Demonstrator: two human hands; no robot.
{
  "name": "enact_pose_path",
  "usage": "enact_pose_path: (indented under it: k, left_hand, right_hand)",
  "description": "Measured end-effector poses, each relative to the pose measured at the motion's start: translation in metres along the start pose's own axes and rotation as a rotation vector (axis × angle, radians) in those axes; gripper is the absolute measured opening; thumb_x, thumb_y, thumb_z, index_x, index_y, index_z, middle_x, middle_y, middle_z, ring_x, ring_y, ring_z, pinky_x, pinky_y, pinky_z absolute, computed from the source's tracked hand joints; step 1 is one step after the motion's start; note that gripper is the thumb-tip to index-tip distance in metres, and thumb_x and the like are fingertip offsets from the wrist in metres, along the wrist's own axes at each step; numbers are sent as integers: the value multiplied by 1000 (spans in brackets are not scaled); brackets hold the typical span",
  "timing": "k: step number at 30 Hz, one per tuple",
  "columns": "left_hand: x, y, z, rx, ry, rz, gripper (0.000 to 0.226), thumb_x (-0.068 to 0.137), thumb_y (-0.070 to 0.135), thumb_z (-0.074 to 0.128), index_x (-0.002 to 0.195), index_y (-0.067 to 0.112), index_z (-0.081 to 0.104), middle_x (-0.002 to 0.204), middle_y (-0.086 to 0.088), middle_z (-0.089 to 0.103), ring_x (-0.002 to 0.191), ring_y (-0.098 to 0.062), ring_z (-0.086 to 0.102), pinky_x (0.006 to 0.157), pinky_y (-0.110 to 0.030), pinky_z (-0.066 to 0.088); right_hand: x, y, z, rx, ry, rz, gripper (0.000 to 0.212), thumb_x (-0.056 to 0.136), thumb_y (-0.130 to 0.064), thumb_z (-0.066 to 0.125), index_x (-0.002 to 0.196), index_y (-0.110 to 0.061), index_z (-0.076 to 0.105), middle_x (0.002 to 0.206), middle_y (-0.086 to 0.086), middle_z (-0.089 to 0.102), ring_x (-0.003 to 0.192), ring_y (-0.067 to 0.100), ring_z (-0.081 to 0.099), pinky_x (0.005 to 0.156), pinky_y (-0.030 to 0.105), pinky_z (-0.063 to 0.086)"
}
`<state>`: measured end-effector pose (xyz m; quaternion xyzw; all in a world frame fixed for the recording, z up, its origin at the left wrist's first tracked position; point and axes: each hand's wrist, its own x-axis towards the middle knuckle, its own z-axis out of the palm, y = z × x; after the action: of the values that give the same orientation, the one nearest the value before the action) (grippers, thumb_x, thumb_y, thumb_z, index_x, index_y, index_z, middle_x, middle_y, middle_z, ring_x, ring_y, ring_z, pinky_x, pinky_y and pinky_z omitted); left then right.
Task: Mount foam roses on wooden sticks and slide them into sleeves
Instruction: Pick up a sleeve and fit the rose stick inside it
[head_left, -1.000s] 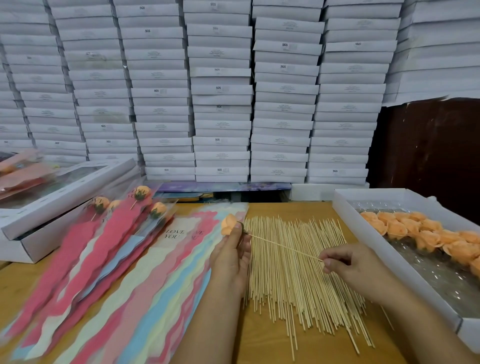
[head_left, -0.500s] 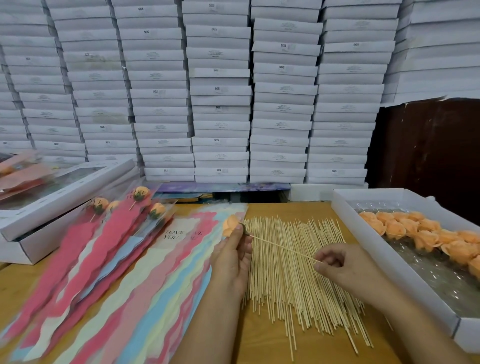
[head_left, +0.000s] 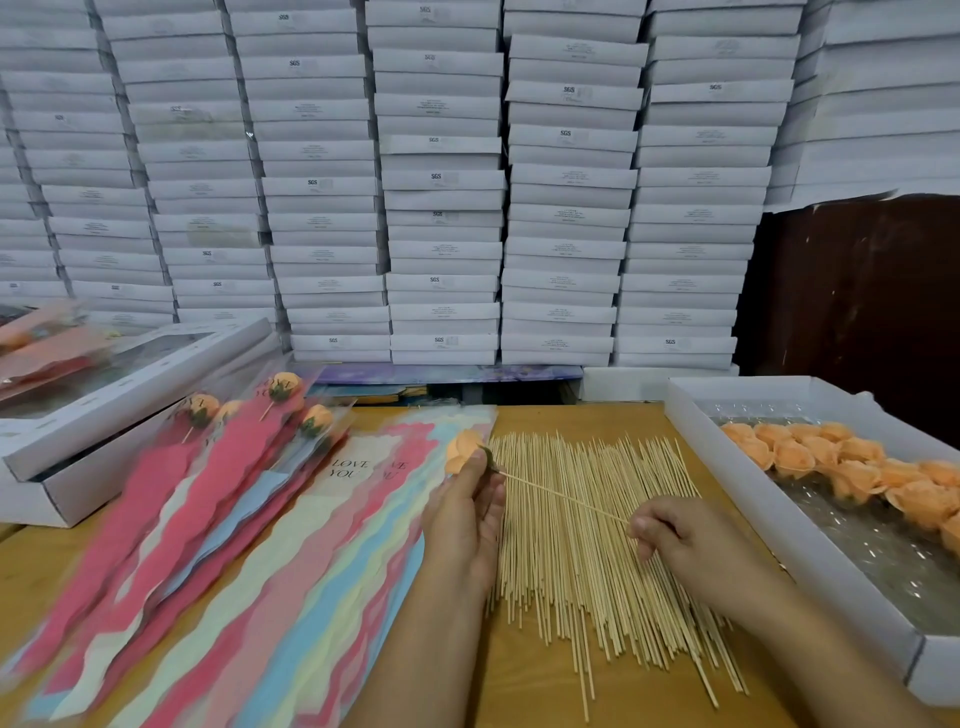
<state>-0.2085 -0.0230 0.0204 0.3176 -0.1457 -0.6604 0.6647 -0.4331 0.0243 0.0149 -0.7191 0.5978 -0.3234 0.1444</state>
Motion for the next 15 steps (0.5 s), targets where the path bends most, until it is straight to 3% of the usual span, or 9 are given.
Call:
enact_pose_path:
  k: [4, 15]
  left_hand:
    - [-1, 0, 0, 15, -9, 6, 40, 90, 9, 71, 125, -7, 62, 89, -13, 70, 75, -15, 67, 68, -22, 59]
    - [-1, 0, 1, 15, 12, -3, 42, 92, 9, 70, 129, -7, 60, 89, -13, 69, 76, -15, 66, 67, -21, 59]
  right_hand:
    - [-1, 2, 0, 26, -4, 3, 33, 102, -22, 51, 75, -34, 64, 72, -14, 69, 60, 8, 60, 54, 19, 44]
    - [0, 2, 1, 178, -109, 24, 31, 102, -21, 52, 83, -37, 70, 55, -12, 59, 49, 1, 48, 55, 24, 42]
